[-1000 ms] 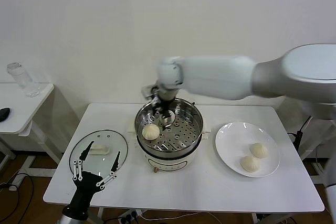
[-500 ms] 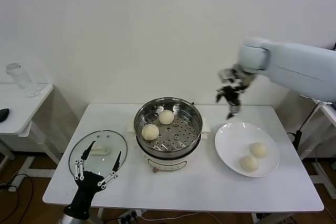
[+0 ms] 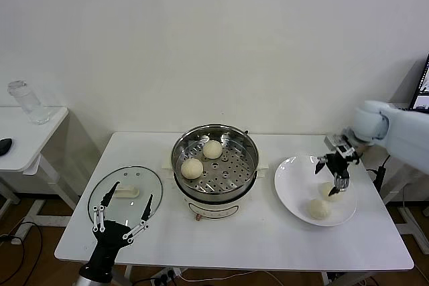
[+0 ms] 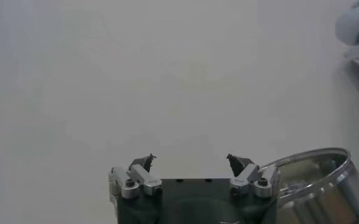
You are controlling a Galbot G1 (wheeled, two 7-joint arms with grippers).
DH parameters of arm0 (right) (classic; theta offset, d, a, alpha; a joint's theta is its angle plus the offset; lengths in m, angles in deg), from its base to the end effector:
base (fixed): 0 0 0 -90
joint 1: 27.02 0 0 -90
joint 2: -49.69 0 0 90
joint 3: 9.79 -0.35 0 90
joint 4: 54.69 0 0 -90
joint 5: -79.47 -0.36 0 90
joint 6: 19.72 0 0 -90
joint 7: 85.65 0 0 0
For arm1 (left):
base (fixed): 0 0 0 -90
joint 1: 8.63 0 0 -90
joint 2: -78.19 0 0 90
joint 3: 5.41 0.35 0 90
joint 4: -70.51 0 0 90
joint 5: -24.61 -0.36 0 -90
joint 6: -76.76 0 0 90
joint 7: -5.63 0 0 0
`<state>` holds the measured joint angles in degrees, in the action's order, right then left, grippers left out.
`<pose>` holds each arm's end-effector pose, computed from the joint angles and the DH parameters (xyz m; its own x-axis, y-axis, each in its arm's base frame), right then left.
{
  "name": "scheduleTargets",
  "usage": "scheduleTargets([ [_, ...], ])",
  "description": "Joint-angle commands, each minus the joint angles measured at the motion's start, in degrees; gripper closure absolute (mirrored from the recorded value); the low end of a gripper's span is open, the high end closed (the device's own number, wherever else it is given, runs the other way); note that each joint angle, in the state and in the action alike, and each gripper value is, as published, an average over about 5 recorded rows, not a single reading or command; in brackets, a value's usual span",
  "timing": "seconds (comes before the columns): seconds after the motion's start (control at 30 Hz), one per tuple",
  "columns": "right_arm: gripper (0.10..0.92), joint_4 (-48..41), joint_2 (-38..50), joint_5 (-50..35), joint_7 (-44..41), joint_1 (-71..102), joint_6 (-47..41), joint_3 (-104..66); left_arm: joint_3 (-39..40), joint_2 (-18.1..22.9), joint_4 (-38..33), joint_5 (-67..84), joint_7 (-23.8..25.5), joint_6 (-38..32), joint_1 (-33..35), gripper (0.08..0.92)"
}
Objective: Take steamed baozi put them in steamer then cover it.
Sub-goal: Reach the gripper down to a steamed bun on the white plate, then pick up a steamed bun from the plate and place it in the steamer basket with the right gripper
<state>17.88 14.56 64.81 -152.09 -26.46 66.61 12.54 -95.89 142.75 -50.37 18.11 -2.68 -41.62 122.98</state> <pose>0.5220 -0.1916 -0.1356 -0.0026 -0.1043 0.9945 -0.9846 -0.1733 -0.0207 0.1327 0.0733 -0.3159 -0.9163 0.2849 -0.2815 0.1611 0.9057 0.3921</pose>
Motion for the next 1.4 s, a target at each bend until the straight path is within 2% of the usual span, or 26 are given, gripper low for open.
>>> scheduleTargets([
  [0.03, 0.203, -1.85, 2.04, 3.22, 2.07, 13.52, 1.28, -7.0, -0.35, 0.0, 0.07, -0.21, -0.08, 0.13, 0.31, 0.177],
  [0.77, 0.204, -5.51, -2.07, 6.73, 3.5, 17.66, 0.2, -10.31, -1.49, -0.02, 0.36, -0.37, -0.15, -0.22, 0.79, 0.177],
  [1.13, 0.335, -4.59, -1.58, 6.35, 3.28, 14.84, 0.23, -9.57, -1.73, -0.09, 0.37, -0.47, -0.05, -0.24, 0.62, 0.177],
  [1.4, 0.364, -1.1, -2.14, 4.23, 0.69, 1.08, 3.44, -5.44, -1.63, -0.27, -0.04, -0.45, -0.03, -0.33, 0.57, 0.177],
])
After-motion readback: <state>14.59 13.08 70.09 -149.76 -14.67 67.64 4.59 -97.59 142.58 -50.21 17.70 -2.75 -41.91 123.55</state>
